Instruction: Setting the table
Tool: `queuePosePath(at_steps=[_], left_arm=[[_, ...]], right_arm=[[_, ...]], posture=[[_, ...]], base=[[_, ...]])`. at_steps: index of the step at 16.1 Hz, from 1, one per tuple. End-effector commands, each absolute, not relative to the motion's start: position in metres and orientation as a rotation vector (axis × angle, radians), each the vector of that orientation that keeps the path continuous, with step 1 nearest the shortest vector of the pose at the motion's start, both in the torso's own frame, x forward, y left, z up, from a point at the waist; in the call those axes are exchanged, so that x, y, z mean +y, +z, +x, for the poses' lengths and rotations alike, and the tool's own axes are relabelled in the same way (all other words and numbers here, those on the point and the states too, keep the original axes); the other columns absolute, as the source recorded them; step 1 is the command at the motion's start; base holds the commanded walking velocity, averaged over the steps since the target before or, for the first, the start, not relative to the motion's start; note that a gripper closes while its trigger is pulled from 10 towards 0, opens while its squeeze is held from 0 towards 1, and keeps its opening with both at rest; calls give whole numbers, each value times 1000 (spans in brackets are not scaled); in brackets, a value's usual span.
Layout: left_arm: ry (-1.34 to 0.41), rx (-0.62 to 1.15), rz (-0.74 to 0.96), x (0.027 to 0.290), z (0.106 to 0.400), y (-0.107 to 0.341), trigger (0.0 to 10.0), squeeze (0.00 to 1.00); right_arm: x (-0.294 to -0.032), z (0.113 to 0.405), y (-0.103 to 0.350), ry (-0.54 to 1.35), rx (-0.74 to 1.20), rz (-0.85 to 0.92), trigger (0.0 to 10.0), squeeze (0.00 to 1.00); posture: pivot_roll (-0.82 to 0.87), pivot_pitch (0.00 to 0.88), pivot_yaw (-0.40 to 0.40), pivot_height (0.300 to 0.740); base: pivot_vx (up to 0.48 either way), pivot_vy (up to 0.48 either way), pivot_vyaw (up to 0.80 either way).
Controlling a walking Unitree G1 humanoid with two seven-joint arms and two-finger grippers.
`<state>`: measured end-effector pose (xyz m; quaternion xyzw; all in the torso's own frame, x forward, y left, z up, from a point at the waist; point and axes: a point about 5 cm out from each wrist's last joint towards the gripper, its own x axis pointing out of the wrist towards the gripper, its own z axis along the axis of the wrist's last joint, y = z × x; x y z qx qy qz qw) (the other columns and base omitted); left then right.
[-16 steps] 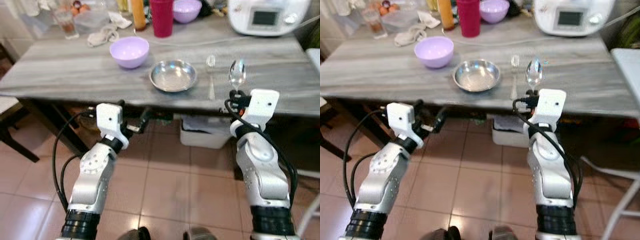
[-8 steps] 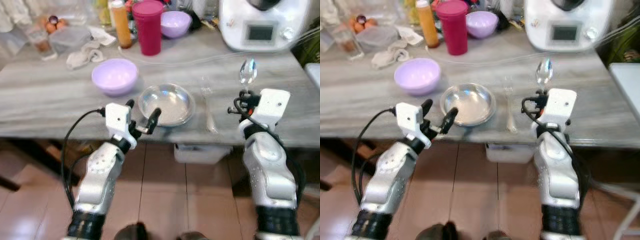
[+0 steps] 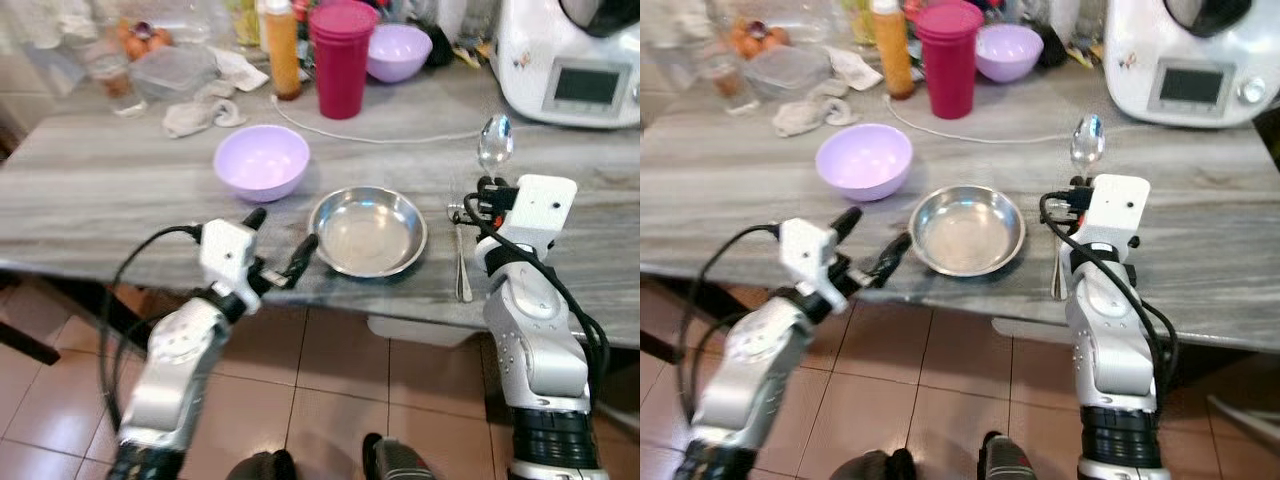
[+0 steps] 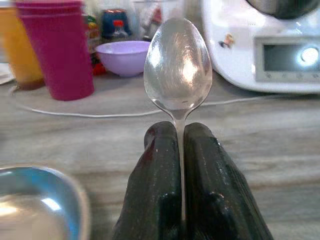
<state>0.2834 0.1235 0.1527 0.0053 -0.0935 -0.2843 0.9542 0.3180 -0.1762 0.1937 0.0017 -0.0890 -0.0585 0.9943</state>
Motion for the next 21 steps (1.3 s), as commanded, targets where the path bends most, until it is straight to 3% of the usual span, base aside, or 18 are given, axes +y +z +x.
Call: queuePosePath(at_steps=[1, 5, 10, 21], left_arm=[[-622, -193, 32, 122, 277, 153, 10000, 0], [-724, -197, 63, 118, 269, 156, 10000, 0], [-751, -196, 45, 113, 268, 156, 10000, 0], [-951, -198, 2, 100, 255, 159, 10000, 0]], right_arm=[[-187, 316, 193, -181, -166, -10, 10000, 0], [-216, 314, 187, -319, -68, -58, 10000, 0], [-233, 305, 172, -301, 56, -76, 10000, 0], [-225, 338, 167, -123, 149, -24, 10000, 0]], posture=[[-228, 191, 40, 740], [-230, 195, 37, 740], [-244, 205, 36, 740], [-233, 212, 42, 740]], base=[[0, 0, 0], [0, 0, 0], [0, 0, 0], [0, 0, 0]])
